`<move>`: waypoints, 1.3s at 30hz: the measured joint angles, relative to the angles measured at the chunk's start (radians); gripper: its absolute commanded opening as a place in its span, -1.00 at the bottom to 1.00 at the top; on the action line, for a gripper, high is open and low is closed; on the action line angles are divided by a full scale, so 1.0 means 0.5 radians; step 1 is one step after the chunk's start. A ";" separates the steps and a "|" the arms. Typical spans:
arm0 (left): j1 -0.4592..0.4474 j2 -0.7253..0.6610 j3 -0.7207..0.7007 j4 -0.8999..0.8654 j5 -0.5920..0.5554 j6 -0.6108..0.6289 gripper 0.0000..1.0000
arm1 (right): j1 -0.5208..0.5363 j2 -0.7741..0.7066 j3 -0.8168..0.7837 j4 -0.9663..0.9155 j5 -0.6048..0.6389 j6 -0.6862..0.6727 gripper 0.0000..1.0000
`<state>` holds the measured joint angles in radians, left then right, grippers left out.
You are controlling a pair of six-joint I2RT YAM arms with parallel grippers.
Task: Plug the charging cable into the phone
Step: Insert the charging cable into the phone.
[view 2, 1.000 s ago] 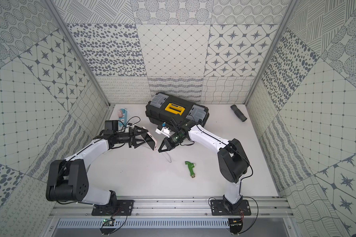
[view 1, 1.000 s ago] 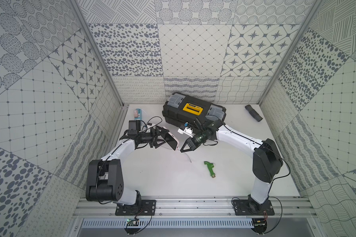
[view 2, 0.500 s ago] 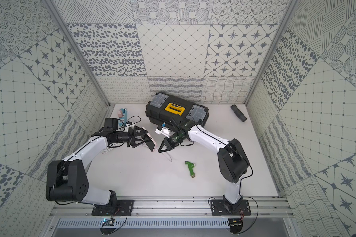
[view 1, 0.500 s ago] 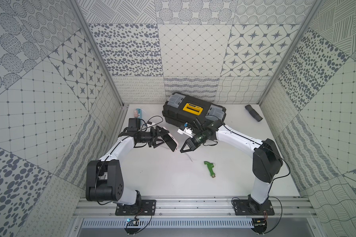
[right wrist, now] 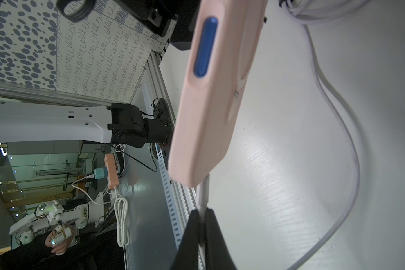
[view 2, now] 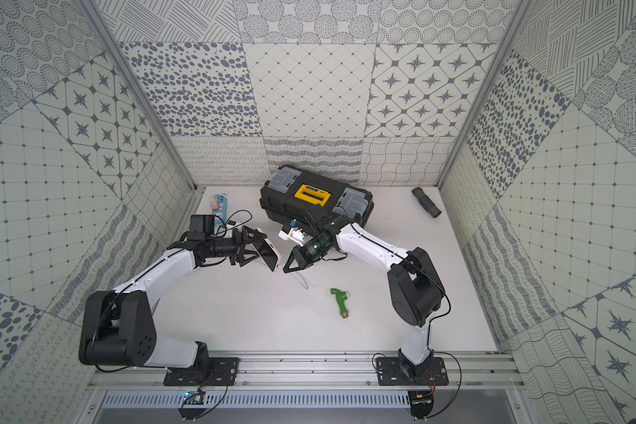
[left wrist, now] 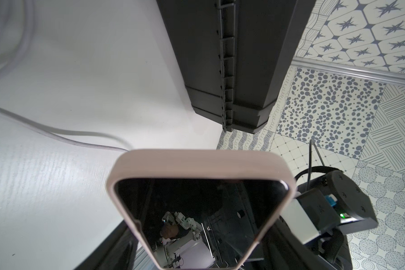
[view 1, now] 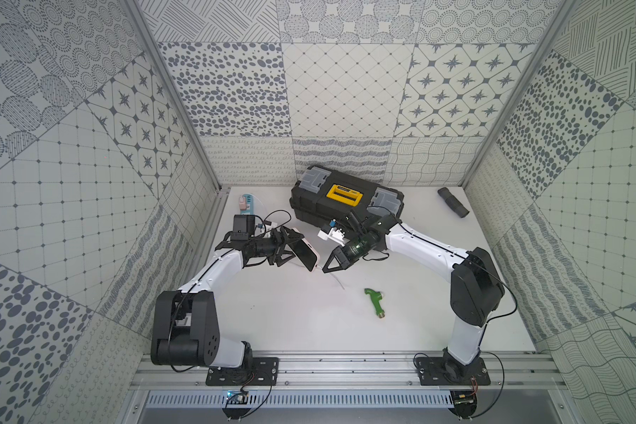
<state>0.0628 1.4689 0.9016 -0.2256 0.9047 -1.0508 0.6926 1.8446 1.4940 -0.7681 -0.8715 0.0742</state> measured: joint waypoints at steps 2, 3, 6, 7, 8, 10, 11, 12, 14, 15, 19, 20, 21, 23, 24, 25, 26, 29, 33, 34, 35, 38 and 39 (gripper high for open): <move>-0.004 -0.010 0.000 -0.001 -0.030 -0.023 -1.00 | -0.007 0.001 -0.005 0.008 0.002 0.003 -1.00; -0.008 -0.018 0.000 -0.002 -0.047 -0.036 -1.00 | -0.008 0.001 -0.008 0.016 0.001 0.004 -1.00; -0.014 -0.047 -0.002 -0.003 -0.103 -0.073 -1.00 | -0.016 0.001 -0.011 0.034 0.002 0.005 -1.00; -0.015 -0.056 -0.002 -0.005 -0.119 -0.082 -1.00 | -0.016 0.001 -0.011 0.041 0.002 0.007 -1.00; -0.015 -0.067 -0.004 -0.005 -0.136 -0.091 -1.00 | -0.016 0.001 -0.012 0.048 0.003 0.010 -1.00; -0.018 -0.083 -0.011 -0.005 -0.160 -0.105 -1.00 | -0.016 0.001 -0.012 0.056 0.005 0.011 -1.00; -0.018 -0.087 -0.014 -0.005 -0.169 -0.114 -1.00 | -0.018 0.001 -0.011 0.057 0.008 0.011 -1.00; -0.019 -0.091 -0.016 -0.006 -0.179 -0.121 -1.00 | -0.018 0.001 -0.011 0.059 0.010 0.011 -1.00; -0.022 -0.098 -0.020 -0.008 -0.193 -0.129 -1.00 | -0.018 0.003 -0.011 0.060 0.010 0.012 -1.00; -0.023 -0.101 -0.021 -0.008 -0.198 -0.135 -1.00 | -0.018 0.004 -0.011 0.062 0.010 0.011 -1.00; -0.027 -0.107 -0.022 -0.011 -0.220 -0.150 -1.00 | -0.020 0.011 -0.011 0.068 0.009 0.014 -1.00; -0.028 -0.107 -0.022 -0.013 -0.228 -0.150 -1.00 | -0.020 0.015 -0.011 0.069 0.009 0.016 -1.00; -0.031 -0.107 -0.022 -0.015 -0.237 -0.151 -1.00 | -0.019 0.018 -0.011 0.070 0.009 0.018 -1.00; -0.037 -0.112 -0.023 -0.016 -0.254 -0.158 -1.00 | -0.019 0.020 -0.011 0.072 0.011 0.019 -1.00; -0.037 -0.117 -0.027 -0.011 -0.257 -0.168 -1.00 | -0.020 0.020 -0.011 0.072 0.012 0.019 -1.00; -0.038 -0.120 -0.037 -0.002 -0.258 -0.176 -1.00 | -0.020 0.020 -0.011 0.073 0.013 0.019 -1.00; -0.039 -0.121 -0.045 0.009 -0.261 -0.192 -1.00 | -0.020 0.020 -0.011 0.072 0.015 0.019 -1.00; -0.041 -0.121 -0.056 0.021 -0.270 -0.219 -1.00 | -0.027 0.020 -0.011 0.072 0.030 0.025 -1.00; -0.043 -0.120 -0.060 0.062 -0.270 -0.247 -1.00 | -0.037 0.020 -0.011 0.086 0.051 0.025 -1.00; -0.045 -0.117 -0.060 0.074 -0.270 -0.256 -1.00 | -0.040 0.020 -0.011 0.092 0.055 0.025 -1.00; -0.049 -0.113 -0.059 0.087 -0.270 -0.262 -1.00 | -0.043 0.020 -0.011 0.095 0.059 0.025 -1.00; -0.059 -0.098 -0.053 0.103 -0.270 -0.271 -1.00 | -0.050 0.020 -0.011 0.097 0.070 0.025 -1.00; -0.063 -0.095 -0.051 0.108 -0.269 -0.272 -1.00 | -0.052 0.020 -0.011 0.098 0.072 0.025 -1.00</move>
<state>0.0311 1.4216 0.8761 -0.1719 0.7700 -1.1870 0.6666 1.8545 1.4883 -0.7193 -0.8356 0.0868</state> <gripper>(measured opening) 0.787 0.092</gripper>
